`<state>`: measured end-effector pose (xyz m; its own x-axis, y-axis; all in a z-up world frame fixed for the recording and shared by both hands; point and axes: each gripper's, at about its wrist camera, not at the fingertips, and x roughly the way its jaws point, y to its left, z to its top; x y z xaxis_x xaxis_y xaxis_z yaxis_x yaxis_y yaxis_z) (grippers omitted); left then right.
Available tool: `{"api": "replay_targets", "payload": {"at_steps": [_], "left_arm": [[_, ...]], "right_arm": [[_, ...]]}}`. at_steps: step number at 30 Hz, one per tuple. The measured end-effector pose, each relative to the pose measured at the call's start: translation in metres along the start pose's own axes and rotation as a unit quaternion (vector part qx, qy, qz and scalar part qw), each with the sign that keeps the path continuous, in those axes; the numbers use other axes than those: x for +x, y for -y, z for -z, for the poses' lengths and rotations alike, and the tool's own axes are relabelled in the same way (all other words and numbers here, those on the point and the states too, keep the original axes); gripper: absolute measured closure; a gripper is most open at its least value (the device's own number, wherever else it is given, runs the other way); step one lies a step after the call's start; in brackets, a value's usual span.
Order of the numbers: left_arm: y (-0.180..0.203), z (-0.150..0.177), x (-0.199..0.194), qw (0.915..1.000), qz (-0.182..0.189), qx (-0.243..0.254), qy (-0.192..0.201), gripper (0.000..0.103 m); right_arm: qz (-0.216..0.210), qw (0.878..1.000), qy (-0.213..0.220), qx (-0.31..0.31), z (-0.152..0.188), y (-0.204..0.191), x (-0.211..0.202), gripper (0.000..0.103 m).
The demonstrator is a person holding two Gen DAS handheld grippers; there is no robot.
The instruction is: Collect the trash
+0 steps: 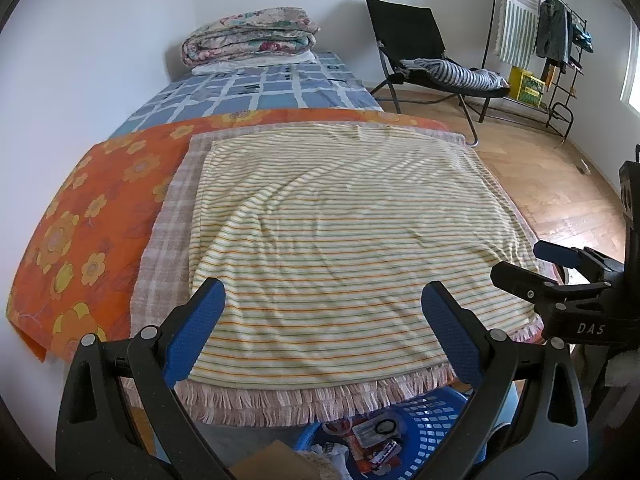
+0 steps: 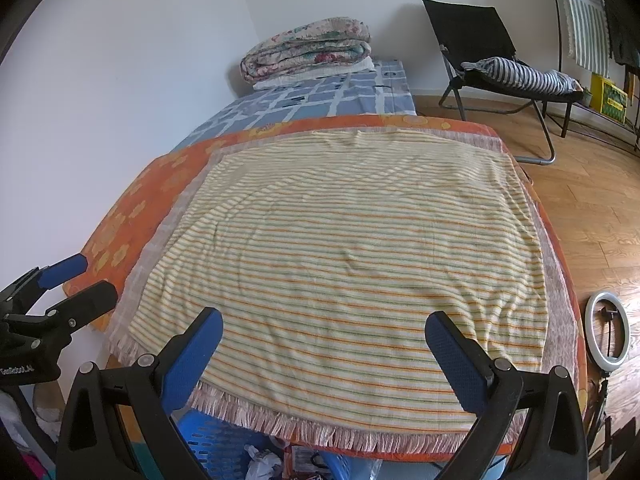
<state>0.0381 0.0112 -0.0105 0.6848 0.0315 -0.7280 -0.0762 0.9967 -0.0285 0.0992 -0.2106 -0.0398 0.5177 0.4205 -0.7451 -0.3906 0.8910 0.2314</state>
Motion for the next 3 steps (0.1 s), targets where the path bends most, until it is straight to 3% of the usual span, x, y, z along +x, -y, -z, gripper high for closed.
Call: {"api": "replay_targets", "payload": {"at_steps": [3], "left_arm": [[0.0016,0.0012,0.0006,1.0000,-0.003,0.004,0.000,0.003]], "right_arm": [[0.002,1.000,-0.002,0.001,0.0007,0.0004,0.0008,0.001]]}}
